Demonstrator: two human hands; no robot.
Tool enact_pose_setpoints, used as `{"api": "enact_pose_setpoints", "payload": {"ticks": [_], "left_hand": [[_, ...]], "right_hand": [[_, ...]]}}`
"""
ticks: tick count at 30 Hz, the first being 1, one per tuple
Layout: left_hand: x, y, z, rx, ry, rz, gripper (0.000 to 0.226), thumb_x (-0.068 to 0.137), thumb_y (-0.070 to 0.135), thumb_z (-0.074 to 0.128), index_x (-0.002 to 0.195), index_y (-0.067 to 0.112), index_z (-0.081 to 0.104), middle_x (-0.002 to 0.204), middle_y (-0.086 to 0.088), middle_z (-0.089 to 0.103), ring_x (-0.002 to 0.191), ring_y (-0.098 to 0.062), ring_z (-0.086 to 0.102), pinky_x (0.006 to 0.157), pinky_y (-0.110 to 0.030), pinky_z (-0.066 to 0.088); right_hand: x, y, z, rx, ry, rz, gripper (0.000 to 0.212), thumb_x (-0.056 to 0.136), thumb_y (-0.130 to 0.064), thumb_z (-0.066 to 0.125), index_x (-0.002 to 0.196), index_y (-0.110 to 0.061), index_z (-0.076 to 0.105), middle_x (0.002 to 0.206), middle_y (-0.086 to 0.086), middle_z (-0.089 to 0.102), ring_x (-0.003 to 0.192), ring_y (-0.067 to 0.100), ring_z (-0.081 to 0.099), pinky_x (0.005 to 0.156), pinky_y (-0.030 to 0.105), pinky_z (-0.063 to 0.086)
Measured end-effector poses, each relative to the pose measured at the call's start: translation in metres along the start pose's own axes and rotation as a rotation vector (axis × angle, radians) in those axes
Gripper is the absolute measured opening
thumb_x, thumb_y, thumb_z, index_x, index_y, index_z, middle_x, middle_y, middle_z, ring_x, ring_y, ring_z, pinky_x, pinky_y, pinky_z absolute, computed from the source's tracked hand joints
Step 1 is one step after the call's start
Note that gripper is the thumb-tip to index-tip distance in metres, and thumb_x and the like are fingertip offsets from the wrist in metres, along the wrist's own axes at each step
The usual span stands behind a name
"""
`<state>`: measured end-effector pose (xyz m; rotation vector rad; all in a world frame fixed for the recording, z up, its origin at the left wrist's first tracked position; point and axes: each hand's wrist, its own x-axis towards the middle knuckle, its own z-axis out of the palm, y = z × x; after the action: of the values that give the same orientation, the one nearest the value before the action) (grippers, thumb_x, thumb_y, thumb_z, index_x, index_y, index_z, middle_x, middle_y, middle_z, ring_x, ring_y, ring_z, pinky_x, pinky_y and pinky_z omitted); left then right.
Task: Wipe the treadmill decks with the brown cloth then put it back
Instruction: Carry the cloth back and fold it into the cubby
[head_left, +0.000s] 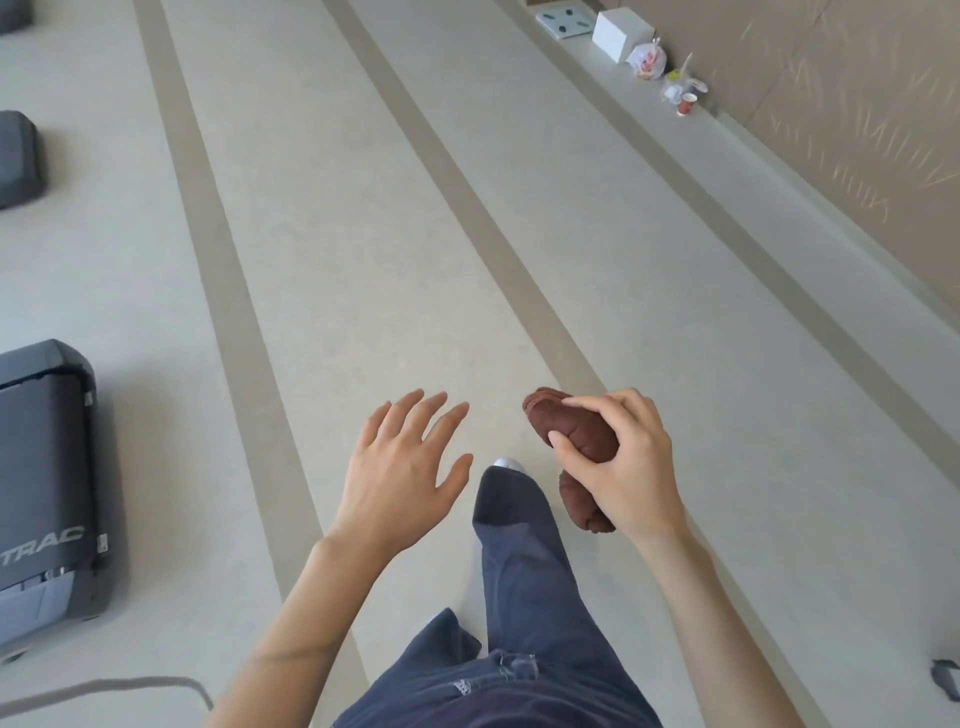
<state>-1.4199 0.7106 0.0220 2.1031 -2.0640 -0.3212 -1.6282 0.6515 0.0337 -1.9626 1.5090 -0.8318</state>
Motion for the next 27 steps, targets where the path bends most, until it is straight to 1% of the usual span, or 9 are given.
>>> {"api": "enact_pose_setpoints", "payload": {"ticks": [5,8,11,14,17,22,27], "left_hand": [[0.097,-0.015,-0.01,-0.007,0.034,-0.046,0.046,0.089,0.037,0.055,0.132,0.019,0.053,0.135,-0.004,0.054,0.13,-0.028,0.043,0.107,-0.044,0.033],[0.163,-0.02,-0.025,-0.012,0.067,-0.059,0.047,0.089,0.039,0.05,0.131,0.018,0.054,0.133,-0.005,0.055,0.129,-0.029,0.044,0.106,-0.045,0.035],[0.23,-0.021,-0.036,-0.029,0.105,-0.07,0.049,0.087,0.04,0.047,0.13,0.018,0.055,0.133,-0.005,0.055,0.128,-0.028,0.045,0.105,-0.044,0.035],[0.29,-0.026,-0.044,-0.061,0.137,-0.105,0.05,0.088,0.042,0.043,0.132,0.019,0.053,0.135,-0.003,0.053,0.13,-0.027,0.043,0.106,-0.042,0.032],[0.336,-0.038,-0.048,-0.072,0.16,-0.125,0.05,0.088,0.041,0.044,0.132,0.019,0.052,0.135,-0.003,0.053,0.129,-0.027,0.043,0.105,-0.042,0.032],[0.405,-0.072,-0.053,-0.036,0.107,-0.118,0.051,0.087,0.04,0.044,0.131,0.017,0.053,0.137,-0.007,0.052,0.129,-0.029,0.044,0.106,-0.045,0.034],[0.483,-0.119,-0.055,-0.017,0.015,-0.087,0.05,0.092,0.041,0.048,0.138,0.023,0.044,0.144,-0.001,0.043,0.136,-0.023,0.033,0.112,-0.039,0.023]], "right_hand": [[0.107,0.011,0.013,0.028,-0.026,-0.009,0.027,0.072,-0.016,0.078,0.098,-0.018,0.07,0.094,-0.006,0.053,0.097,0.018,0.051,0.091,0.04,0.044],[0.181,0.011,0.012,0.038,-0.043,-0.028,0.026,0.072,-0.016,0.078,0.098,-0.017,0.071,0.093,-0.002,0.056,0.096,0.018,0.051,0.09,0.041,0.044],[0.25,0.011,0.01,0.04,-0.075,-0.079,0.027,0.073,-0.02,0.077,0.098,-0.018,0.07,0.093,-0.003,0.056,0.095,0.017,0.05,0.09,0.043,0.043],[0.312,0.007,0.012,0.02,-0.097,-0.126,0.029,0.071,-0.029,0.069,0.098,-0.017,0.071,0.093,-0.002,0.055,0.094,0.02,0.051,0.089,0.045,0.044],[0.36,0.01,0.02,-0.022,-0.074,-0.165,0.03,0.071,-0.028,0.069,0.097,-0.014,0.071,0.092,0.003,0.058,0.093,0.024,0.053,0.086,0.047,0.045],[0.427,0.024,0.049,-0.027,-0.083,-0.138,0.028,0.072,-0.022,0.077,0.099,-0.015,0.071,0.093,0.004,0.058,0.092,0.024,0.053,0.086,0.046,0.046],[0.501,0.024,0.087,-0.03,-0.045,-0.076,0.028,0.071,-0.018,0.079,0.098,-0.016,0.071,0.093,0.001,0.058,0.092,0.022,0.053,0.087,0.045,0.046]]}}
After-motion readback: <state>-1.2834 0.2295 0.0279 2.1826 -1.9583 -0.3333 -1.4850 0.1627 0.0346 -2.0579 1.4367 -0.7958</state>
